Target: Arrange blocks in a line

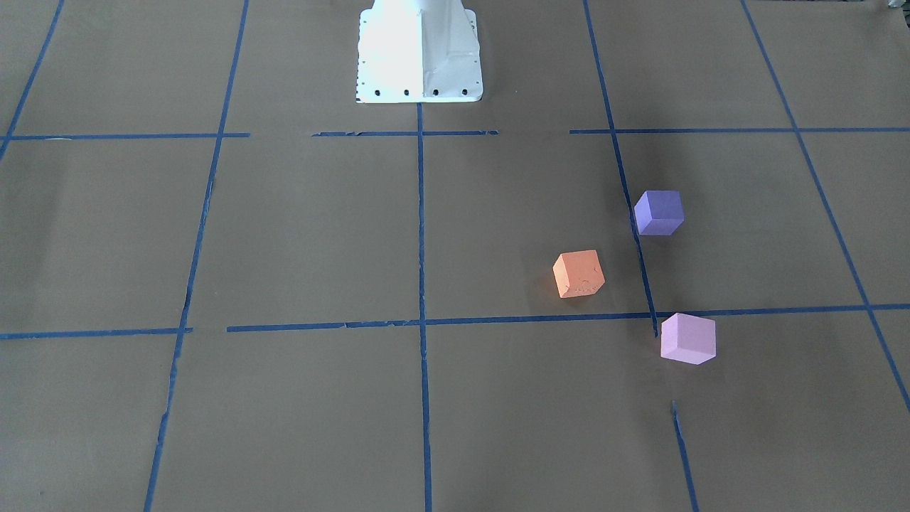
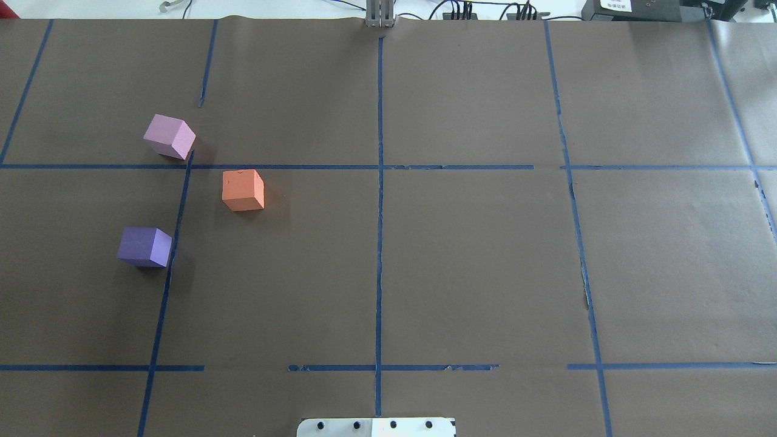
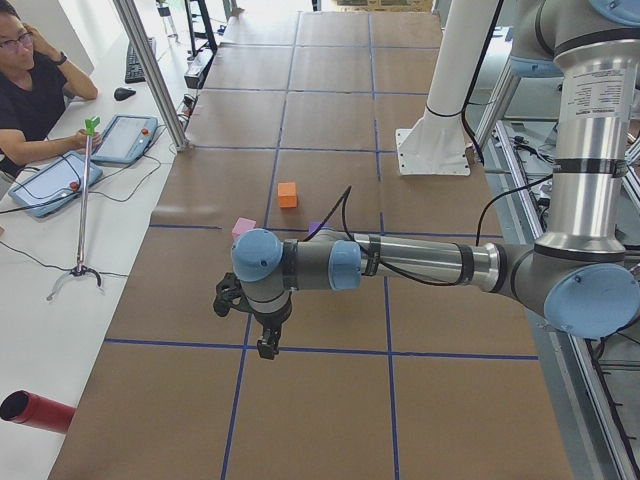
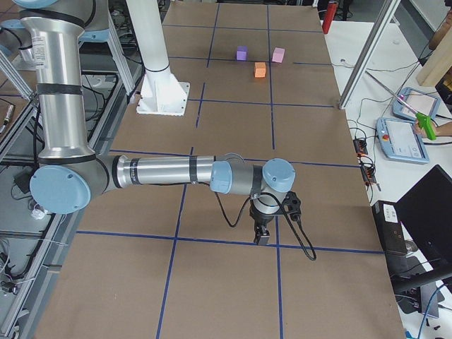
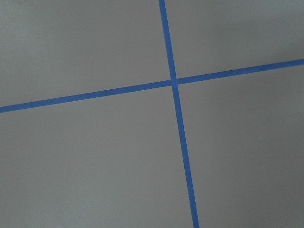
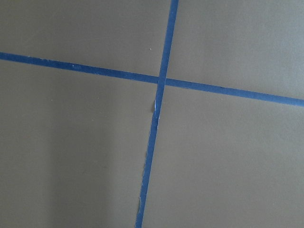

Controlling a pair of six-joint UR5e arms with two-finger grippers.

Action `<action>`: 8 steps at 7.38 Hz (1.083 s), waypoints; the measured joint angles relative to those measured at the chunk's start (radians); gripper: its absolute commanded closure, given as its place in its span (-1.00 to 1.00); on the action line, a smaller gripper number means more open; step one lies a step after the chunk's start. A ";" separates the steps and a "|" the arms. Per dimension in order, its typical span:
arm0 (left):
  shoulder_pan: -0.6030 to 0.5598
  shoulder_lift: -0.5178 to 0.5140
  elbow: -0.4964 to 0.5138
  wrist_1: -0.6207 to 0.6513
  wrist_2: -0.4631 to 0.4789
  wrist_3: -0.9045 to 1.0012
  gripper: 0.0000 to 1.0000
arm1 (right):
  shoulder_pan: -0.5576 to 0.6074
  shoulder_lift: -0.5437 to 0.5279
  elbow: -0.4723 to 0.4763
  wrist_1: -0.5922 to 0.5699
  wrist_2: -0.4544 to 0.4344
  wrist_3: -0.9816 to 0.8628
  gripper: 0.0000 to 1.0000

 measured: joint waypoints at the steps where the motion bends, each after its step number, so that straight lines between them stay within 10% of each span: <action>1: 0.000 0.002 0.000 0.000 -0.008 -0.003 -1.00 | 0.000 0.000 0.000 0.000 0.000 0.000 -1.00; 8: 0.215 -0.233 -0.190 0.150 -0.035 -0.390 -1.00 | 0.000 0.000 0.000 0.000 0.000 0.000 -1.00</action>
